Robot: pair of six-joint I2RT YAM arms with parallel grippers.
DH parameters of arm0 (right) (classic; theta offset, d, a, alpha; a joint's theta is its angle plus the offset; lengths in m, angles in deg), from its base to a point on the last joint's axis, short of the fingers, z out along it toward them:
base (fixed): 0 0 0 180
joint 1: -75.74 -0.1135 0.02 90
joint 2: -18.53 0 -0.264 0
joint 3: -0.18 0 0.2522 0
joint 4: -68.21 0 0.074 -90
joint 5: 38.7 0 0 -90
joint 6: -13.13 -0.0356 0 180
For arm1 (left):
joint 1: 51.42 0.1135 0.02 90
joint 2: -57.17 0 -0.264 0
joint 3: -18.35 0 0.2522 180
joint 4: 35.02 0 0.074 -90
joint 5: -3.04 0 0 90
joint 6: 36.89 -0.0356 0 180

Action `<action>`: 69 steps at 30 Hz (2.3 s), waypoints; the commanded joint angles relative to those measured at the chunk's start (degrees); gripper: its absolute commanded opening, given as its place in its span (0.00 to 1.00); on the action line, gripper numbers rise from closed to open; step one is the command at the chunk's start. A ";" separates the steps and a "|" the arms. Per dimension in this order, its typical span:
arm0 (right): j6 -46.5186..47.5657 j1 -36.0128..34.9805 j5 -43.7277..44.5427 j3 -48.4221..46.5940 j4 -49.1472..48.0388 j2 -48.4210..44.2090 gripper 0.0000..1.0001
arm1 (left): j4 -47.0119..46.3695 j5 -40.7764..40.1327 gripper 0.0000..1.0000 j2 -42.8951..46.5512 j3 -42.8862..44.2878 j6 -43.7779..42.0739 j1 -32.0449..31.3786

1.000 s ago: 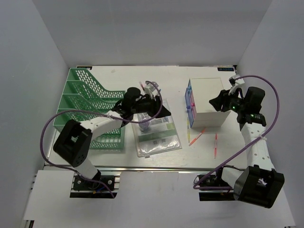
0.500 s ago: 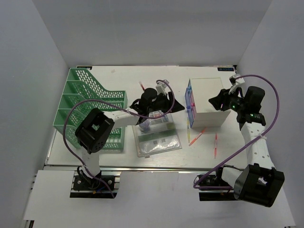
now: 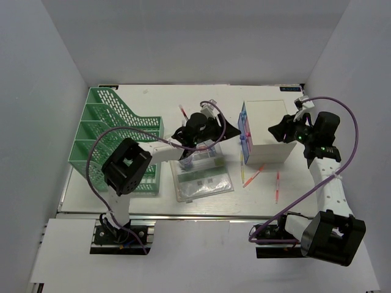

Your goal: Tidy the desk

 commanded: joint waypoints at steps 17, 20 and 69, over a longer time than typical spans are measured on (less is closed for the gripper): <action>2.78 -2.04 1.91 0.32 -1.25 1.24 0.26 | 1.11 1.87 0.50 -11.43 12.67 7.85 -1.12; 3.22 -2.21 2.79 0.06 -0.72 1.86 0.24 | -0.03 2.14 0.52 -12.31 13.03 8.73 -1.65; 7.53 -6.17 4.64 -3.19 7.45 8.71 0.07 | -22.62 4.25 0.27 -20.57 10.66 23.58 -1.65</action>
